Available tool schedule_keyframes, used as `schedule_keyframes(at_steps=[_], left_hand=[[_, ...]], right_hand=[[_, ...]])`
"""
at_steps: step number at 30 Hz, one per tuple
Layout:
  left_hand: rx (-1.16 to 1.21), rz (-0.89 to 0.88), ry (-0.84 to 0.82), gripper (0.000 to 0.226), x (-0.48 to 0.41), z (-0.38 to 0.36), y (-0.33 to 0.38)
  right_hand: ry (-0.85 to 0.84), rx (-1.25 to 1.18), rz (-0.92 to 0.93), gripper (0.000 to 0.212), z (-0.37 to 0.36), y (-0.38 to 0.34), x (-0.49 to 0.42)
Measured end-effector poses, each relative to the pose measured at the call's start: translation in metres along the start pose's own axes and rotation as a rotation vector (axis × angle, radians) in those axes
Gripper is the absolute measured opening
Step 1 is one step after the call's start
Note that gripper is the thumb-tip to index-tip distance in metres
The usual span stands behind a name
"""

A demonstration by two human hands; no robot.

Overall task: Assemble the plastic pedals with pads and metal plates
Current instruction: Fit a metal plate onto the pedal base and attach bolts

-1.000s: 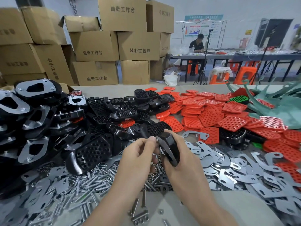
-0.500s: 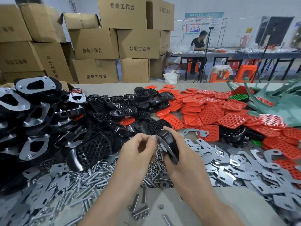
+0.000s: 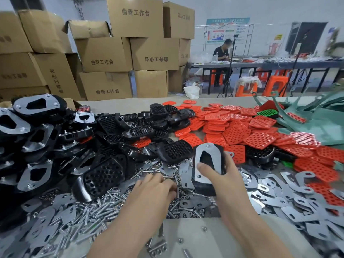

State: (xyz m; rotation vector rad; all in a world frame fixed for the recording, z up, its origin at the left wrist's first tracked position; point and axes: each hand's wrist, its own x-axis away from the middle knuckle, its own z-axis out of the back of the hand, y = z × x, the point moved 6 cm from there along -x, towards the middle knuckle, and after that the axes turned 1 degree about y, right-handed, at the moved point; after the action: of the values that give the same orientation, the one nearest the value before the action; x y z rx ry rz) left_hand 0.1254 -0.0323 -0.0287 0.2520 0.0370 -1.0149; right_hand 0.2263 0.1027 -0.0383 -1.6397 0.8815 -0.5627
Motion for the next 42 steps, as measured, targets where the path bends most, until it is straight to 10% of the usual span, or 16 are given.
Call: schedule_keyframes(at_steps=[21,31,42], left_hand=[[0.125,0.034,0.13,0.002,0.003,0.003,-0.003],[0.871,0.148,0.434,0.014,-0.002,0.019,-0.009],[0.858,0.001,0.456,0.009,-0.001,0.02,0.003]], right_hand=[[-0.22,-0.594,-0.293,0.05,-0.012,0.012,0.001],[-0.227,-0.47,-0.206,0.054,-0.02,0.007,0.003],[-0.254,-0.393,-0.207,0.047,-0.021,0.011,0.004]])
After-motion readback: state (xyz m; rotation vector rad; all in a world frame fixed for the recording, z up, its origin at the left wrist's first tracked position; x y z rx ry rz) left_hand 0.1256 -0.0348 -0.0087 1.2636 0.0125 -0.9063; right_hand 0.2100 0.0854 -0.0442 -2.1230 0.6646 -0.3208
